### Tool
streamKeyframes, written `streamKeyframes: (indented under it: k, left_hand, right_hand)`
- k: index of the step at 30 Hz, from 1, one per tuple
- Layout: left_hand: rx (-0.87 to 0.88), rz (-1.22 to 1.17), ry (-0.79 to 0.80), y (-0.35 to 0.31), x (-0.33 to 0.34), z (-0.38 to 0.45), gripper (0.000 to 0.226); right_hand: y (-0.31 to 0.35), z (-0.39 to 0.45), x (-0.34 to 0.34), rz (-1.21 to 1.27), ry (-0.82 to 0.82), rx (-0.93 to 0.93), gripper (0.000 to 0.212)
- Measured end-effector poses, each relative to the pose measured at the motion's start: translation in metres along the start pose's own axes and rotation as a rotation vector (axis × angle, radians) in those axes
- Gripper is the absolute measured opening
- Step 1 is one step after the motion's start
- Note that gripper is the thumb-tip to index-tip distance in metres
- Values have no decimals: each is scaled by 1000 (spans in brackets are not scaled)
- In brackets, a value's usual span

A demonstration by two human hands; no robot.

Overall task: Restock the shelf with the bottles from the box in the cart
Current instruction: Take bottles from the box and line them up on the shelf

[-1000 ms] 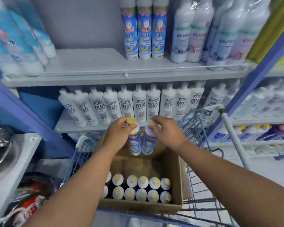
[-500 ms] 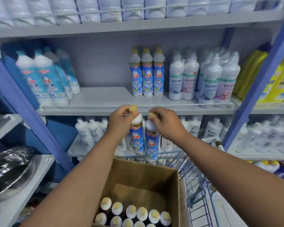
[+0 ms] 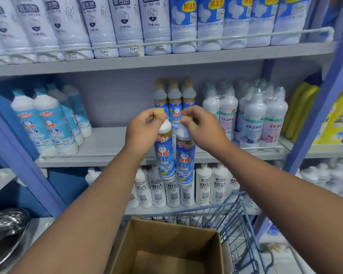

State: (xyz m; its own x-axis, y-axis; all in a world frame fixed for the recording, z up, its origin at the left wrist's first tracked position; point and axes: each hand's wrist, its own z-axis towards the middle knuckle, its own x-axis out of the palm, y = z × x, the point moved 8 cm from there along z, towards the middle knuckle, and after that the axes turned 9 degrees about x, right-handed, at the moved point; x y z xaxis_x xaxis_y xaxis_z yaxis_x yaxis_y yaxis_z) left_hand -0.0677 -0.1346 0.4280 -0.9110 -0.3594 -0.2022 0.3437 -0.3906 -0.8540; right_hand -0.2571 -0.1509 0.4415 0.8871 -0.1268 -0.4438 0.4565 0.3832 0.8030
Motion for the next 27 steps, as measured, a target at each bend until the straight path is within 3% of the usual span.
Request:
streamKeyframes:
  k: [17,21,27]
  left_hand:
    - [110,-47,10,11,1,112,22]
    - [97,-13,17,27,2,121,7]
    - [62,33,22,48,9,128,21]
  right_hand:
    - [34,103,17,61,-154,-75,8]
    - [28,118,23,27,-166,-47,8]
    - [11,134,38,-52,-143,0,9]
